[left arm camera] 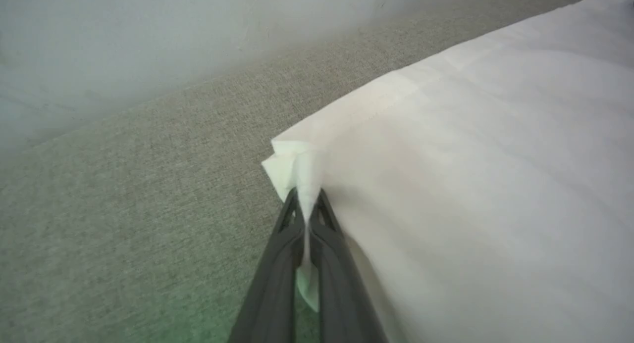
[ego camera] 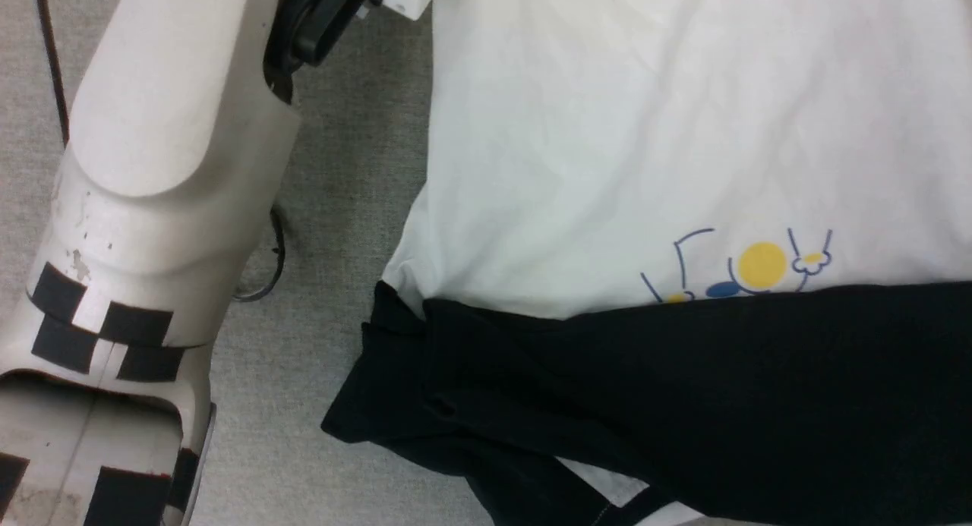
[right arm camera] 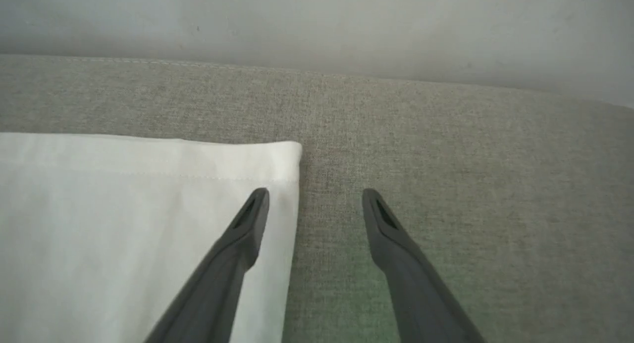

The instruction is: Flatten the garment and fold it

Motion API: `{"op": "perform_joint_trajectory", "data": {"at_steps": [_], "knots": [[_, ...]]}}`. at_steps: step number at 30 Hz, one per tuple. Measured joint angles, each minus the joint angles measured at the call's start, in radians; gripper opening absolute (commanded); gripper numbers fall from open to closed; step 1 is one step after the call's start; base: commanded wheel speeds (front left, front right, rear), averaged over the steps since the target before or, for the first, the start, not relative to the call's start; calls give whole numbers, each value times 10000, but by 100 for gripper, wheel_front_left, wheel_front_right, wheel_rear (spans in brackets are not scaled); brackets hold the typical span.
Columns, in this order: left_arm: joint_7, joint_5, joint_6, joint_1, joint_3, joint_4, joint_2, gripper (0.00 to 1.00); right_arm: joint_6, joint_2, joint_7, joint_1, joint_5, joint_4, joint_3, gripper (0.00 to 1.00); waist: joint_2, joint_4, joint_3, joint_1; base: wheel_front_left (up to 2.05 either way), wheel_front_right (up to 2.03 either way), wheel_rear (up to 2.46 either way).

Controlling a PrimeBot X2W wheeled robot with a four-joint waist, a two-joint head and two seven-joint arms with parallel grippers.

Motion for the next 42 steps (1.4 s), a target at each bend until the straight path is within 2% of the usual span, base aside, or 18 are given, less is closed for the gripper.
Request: {"op": "perform_joint_trajectory", "data": {"at_steps": [6,7,8,9,10,17,31,37,42], "knots": [[-163,-4,-15,-253,-58,31,-130,0,0,150,-251,-211,-63,351,-127,100,0,298,310,-1,0,0,0],[-219,-6,-29,-278,-61,58,-148,0,-2,150,-261,-242,-61,412,-123,96,0,336,328,-1,0,0,0],[-242,-8,-79,-291,-65,81,-159,0,-2,142,-263,-256,-61,439,-119,49,0,368,335,-1,0,0,0],[-259,-15,-86,-305,-73,109,-161,0,-2,140,-265,-270,-67,464,-150,13,0,394,332,-1,0,0,0],[-272,-21,-86,-312,-75,134,-157,0,-2,153,-278,-284,-96,495,-176,0,0,408,317,-1,0,0,0],[-708,-59,-88,-301,0,362,54,0,0,228,-669,-162,-194,594,-82,0,0,395,-3,0,0,0,0],[-3457,-119,180,11,763,560,416,0,15,-380,-1902,400,732,355,19,0,0,135,-1671,-2,0,0,0],[-3787,-199,-105,1003,546,514,640,0,15,-504,-2305,1326,1189,265,111,0,0,71,-2586,-3,0,0,0],[-4176,-280,-253,2565,265,-552,1133,0,13,-535,-2462,2800,2127,-545,512,0,0,29,-3382,-3,0,0,0]]}}
